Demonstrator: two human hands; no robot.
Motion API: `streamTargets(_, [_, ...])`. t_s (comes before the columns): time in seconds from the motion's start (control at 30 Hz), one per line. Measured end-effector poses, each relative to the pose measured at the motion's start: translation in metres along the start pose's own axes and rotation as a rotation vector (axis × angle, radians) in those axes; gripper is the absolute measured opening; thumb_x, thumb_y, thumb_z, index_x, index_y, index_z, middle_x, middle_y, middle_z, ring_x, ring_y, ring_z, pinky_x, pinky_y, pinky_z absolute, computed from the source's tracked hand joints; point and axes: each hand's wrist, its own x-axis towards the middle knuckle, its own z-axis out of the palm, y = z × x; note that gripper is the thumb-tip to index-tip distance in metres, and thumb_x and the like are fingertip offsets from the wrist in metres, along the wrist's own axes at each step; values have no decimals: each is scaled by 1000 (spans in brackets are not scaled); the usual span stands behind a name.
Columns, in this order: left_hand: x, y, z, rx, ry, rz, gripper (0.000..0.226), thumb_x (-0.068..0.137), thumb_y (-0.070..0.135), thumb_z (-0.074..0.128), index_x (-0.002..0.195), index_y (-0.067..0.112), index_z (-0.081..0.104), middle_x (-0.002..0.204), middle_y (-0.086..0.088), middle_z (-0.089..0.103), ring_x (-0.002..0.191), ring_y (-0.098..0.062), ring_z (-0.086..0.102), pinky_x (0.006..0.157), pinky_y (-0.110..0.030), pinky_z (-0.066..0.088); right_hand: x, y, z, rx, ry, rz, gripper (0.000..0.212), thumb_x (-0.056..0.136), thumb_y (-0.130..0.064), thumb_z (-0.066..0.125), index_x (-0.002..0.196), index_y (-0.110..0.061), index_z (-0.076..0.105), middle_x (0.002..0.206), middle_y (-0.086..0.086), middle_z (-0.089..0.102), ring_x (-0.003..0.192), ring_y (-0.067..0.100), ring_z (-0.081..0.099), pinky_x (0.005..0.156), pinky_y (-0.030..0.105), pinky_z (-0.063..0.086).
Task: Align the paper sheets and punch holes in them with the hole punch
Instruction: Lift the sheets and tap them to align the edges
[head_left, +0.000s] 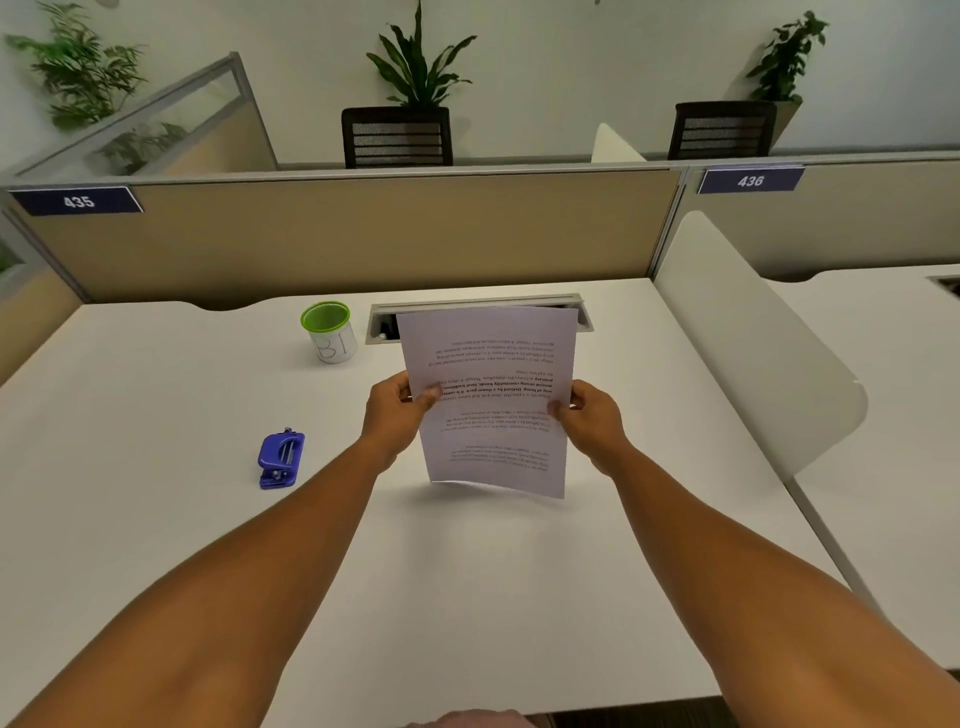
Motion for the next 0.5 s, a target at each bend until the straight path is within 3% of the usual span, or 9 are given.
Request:
streamTargets(0.2, [-3,3,1,-55,67,-35,43,90,27,68,130,16,56,116,1,64,99,-20,63,71,-25,52,3,-7,0,96,61,63,15,93,-9,57,107,-12,62,107,5,68,95,26,67,83,41,58])
streamTargets(0.37, [-4,-9,-5,-100,173,-132,61,84,36,74,137,21,48,133,-5,58,107,-22,59,86,-36,52,5,-13,1,382,151,168,22,88,-4,60,106,-16,63,108,3,68,100,26,66,87,40,57])
streamTargets(0.5, [-13,-13,-5,-243,194,-253,75,80,38,77,142,17,41,133,-6,55,110,-22,57,99,-42,50,0,-18,5,672,192,260,24,90,0,59,107,-16,61,113,3,66,105,26,65,87,41,57])
